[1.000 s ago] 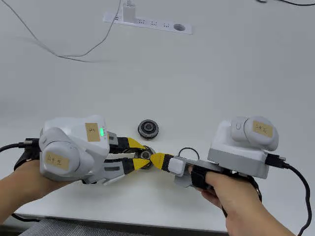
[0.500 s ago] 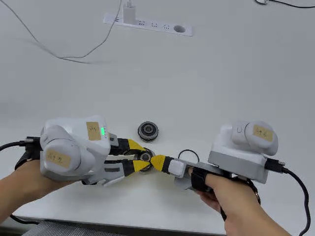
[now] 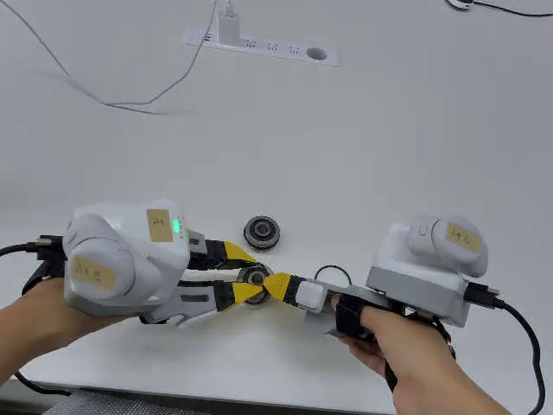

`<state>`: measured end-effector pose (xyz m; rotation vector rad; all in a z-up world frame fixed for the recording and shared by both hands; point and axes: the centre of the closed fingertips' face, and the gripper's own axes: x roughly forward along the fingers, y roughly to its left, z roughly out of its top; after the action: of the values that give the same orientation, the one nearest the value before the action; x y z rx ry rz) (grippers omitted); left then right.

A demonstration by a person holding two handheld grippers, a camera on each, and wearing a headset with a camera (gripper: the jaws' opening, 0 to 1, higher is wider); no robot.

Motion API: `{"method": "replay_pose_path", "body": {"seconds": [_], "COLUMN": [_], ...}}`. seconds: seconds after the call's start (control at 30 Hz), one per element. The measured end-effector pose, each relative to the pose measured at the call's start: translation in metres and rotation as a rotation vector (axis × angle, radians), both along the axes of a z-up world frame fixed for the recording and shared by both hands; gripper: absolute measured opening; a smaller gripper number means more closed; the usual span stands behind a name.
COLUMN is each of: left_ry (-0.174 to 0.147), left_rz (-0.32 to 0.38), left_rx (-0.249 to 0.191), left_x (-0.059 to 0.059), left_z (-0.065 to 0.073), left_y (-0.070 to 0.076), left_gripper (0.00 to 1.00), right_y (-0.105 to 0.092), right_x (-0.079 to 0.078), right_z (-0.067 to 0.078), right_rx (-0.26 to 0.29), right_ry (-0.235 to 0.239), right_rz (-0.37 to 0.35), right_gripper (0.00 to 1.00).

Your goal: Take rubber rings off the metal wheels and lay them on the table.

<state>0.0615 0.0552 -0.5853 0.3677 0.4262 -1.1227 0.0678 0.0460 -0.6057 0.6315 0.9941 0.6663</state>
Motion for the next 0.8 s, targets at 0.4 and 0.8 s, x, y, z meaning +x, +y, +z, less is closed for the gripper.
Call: {"method": "replay_pose_path", "body": {"seconds": [0.4,0.8], "left_ry": [-0.043,-0.065], "left_rz": [0.082,0.100], "left_rx": [-0.021,-0.025], "left_x": [0.016,0.019], "left_z": [0.026,0.031], "left_y": [0.032,0.032], "left_gripper": [0.27,0.33], "right_y": [0.008,0.005], "right_x": [-0.003,-0.005], "right_z": [0.000,0.015], "right_rx": [0.018,0.050], "right_ry": [0.001,-0.019], "right_rz": [0.022,0.017], "right_gripper": [0.01,0.01]}}
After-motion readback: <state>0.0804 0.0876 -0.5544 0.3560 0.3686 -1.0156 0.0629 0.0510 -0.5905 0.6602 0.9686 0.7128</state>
